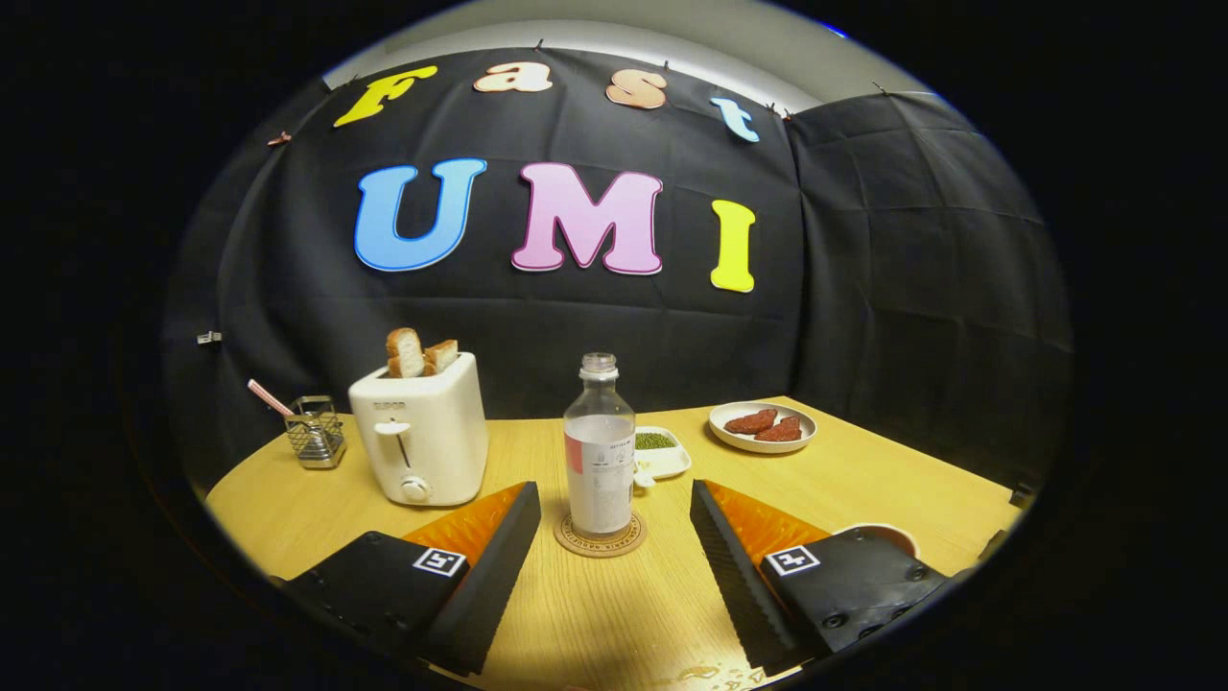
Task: Take the bottle from table, then pour the juice into the cup, finally place the bottle on the coaster
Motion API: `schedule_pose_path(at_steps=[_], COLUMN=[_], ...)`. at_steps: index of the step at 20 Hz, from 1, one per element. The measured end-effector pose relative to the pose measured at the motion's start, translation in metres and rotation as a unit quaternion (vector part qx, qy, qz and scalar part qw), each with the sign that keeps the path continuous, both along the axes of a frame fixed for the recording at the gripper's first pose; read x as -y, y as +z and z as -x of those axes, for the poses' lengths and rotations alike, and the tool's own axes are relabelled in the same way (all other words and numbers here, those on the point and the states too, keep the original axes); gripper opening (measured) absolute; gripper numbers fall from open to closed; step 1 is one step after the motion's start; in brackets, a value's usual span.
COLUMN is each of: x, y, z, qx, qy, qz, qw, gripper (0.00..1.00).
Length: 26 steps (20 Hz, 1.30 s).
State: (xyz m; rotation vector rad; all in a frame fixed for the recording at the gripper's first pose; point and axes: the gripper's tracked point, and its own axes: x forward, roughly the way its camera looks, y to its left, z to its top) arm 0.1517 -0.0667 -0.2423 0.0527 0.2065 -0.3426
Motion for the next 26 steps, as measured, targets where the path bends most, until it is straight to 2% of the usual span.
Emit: schedule_pose_path(at_steps=[4, 8, 12, 19, 26], x=[0.002, 0.002, -0.012, -0.039, -0.053], y=[0.041, 0.080, 0.113, 0.139, 0.148], z=[0.030, 0.053, 0.075, 0.119, 0.143], qx=[0.024, 0.035, 0.048, 0.045, 0.040], qy=[-0.001, 0.023, 0.052, 0.097, 0.138], qz=[-0.007, 0.014, 0.008, -0.005, 0.005], qw=[1.000, 0.999, 0.997, 0.994, 0.990], gripper=[0.97, 0.97, 0.97, 0.97, 0.97])
